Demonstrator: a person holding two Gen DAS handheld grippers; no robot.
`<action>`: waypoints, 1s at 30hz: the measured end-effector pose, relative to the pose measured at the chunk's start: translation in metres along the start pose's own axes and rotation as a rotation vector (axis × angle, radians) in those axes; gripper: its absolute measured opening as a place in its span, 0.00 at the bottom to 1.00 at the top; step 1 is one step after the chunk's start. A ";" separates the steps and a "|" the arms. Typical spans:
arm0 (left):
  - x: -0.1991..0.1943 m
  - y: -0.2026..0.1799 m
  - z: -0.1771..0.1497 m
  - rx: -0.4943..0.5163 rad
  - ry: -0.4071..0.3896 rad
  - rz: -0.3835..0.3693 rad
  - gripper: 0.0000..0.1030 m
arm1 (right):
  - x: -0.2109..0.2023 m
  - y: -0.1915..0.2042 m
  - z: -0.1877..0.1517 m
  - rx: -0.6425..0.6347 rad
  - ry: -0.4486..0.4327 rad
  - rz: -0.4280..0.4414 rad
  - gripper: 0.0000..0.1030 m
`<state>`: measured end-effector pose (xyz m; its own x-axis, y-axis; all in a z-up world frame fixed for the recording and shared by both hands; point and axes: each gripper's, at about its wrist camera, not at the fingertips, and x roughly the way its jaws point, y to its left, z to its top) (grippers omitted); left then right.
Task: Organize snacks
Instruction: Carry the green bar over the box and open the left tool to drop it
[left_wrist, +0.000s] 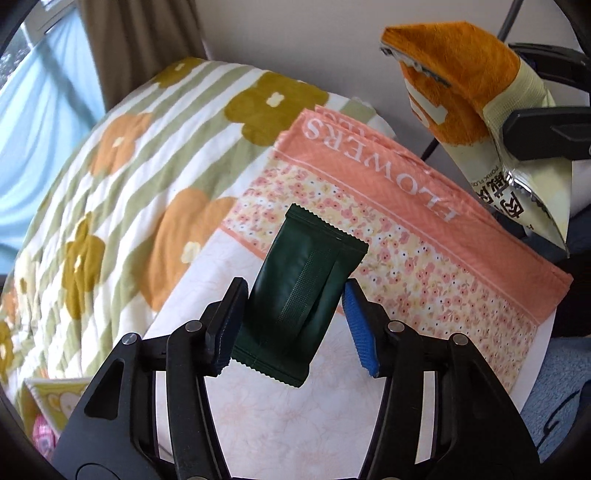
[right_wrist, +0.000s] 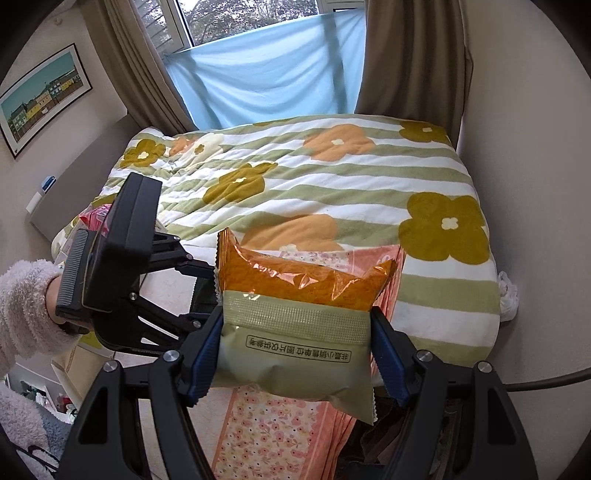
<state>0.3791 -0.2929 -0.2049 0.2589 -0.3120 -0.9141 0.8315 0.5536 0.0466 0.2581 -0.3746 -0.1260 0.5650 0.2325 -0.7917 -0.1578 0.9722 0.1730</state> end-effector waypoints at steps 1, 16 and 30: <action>-0.011 0.004 -0.001 -0.026 -0.009 0.015 0.48 | -0.003 0.003 0.004 -0.013 -0.003 0.009 0.67; -0.167 0.102 -0.091 -0.417 -0.140 0.243 0.48 | -0.016 0.119 0.075 -0.264 -0.088 0.187 0.67; -0.222 0.242 -0.258 -0.610 -0.134 0.267 0.48 | 0.034 0.311 0.104 -0.267 -0.082 0.218 0.67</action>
<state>0.3963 0.1093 -0.0943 0.5082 -0.1757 -0.8431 0.3148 0.9491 -0.0081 0.3126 -0.0612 -0.0385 0.5562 0.4458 -0.7014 -0.4819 0.8606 0.1648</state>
